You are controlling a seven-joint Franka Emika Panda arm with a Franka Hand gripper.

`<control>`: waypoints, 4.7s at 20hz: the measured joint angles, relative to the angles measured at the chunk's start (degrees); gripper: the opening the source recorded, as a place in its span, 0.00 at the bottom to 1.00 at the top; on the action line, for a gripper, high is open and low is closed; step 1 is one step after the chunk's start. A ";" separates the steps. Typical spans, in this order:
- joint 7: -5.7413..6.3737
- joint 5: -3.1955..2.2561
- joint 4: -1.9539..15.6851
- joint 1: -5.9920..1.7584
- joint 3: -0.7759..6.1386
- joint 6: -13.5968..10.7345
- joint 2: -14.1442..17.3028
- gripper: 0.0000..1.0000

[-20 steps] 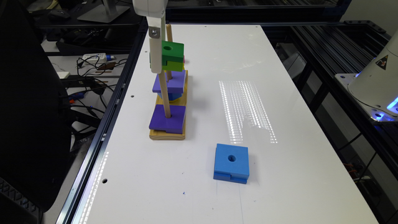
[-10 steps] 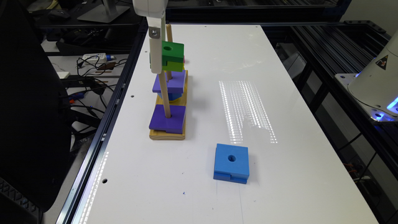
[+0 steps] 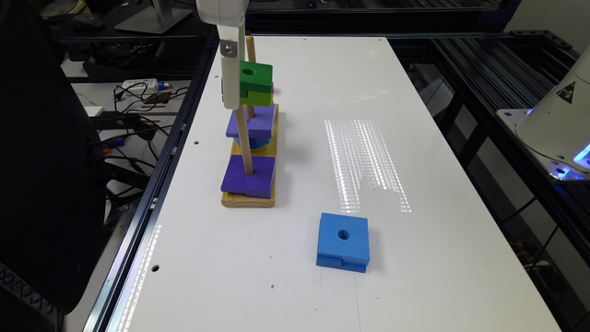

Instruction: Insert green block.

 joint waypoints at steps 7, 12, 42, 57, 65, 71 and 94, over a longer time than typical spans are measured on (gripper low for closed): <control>0.00 0.00 0.01 0.00 0.00 0.00 0.01 0.00; 0.00 0.00 0.01 0.00 0.00 0.00 0.01 0.00; 0.05 0.00 0.19 0.07 0.17 0.20 0.44 0.00; 0.13 -0.16 3.34 0.46 0.18 0.36 3.21 0.00; 0.13 -0.30 3.77 0.49 0.18 0.36 3.64 0.00; 0.13 -0.33 3.77 0.49 0.18 0.36 3.68 0.00; 0.36 -0.94 3.53 0.55 0.14 0.07 4.94 0.00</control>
